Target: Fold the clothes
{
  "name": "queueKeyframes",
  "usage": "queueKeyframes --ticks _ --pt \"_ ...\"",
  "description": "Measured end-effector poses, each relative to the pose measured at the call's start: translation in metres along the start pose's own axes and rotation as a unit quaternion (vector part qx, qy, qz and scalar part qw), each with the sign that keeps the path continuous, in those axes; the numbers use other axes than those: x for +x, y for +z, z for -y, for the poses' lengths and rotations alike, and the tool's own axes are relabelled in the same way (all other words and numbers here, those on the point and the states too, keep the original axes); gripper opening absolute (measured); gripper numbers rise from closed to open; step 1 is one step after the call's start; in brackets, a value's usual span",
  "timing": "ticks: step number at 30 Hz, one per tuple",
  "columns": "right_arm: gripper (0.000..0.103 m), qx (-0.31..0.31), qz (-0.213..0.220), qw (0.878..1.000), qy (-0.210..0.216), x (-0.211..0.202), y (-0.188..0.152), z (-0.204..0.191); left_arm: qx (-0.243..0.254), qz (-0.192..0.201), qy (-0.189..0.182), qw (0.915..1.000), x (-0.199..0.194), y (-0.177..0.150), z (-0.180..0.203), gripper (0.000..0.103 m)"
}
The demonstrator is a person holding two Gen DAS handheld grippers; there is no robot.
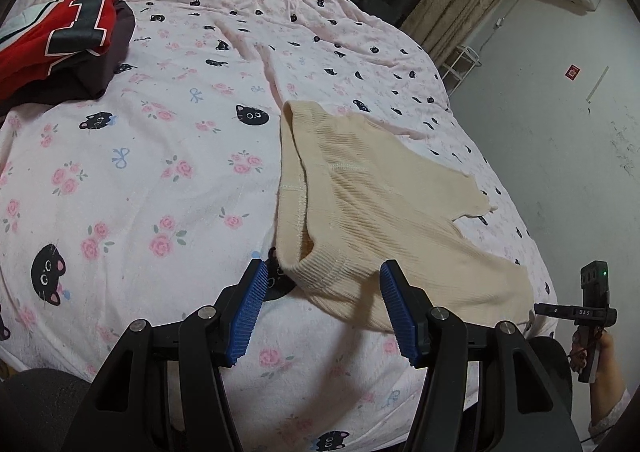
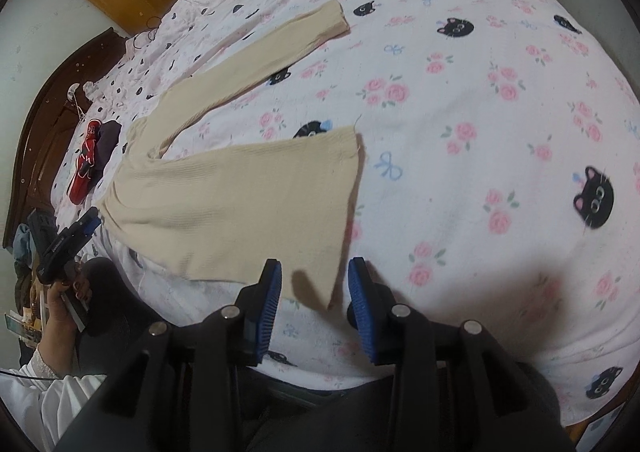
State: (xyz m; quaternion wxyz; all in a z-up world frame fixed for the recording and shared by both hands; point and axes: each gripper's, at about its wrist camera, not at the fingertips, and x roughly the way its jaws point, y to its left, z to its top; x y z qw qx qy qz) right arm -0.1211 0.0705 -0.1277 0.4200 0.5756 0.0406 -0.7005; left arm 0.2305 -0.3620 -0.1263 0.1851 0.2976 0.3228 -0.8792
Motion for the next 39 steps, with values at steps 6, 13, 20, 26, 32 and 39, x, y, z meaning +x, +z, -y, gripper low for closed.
queueKeyframes --ticks 6,13,20,26,32,39 --pt "0.037 0.011 0.006 1.000 0.011 0.006 -0.008 0.003 0.013 0.002 0.022 0.9997 0.007 -0.001 0.005 0.037" --pt "0.038 0.026 0.008 0.999 0.030 0.006 -0.012 0.008 -0.017 0.009 -0.002 0.9998 0.006 -0.001 -0.007 0.006" --pt "0.040 0.041 -0.003 0.998 0.050 0.009 -0.017 0.011 -0.015 0.007 0.004 0.9999 0.009 -0.003 -0.006 0.005" --pt "0.041 0.073 -0.030 0.995 0.053 0.019 -0.024 0.015 -0.015 0.004 0.009 0.9998 0.012 -0.003 -0.006 0.006" --pt "0.041 0.148 -0.029 0.983 0.106 0.020 -0.024 0.037 -0.017 0.004 0.012 0.9998 0.013 -0.004 -0.007 0.006" --pt "0.040 0.173 -0.032 0.977 0.124 0.022 -0.022 0.043 -0.018 0.006 0.012 0.9998 0.013 -0.005 -0.007 0.006"
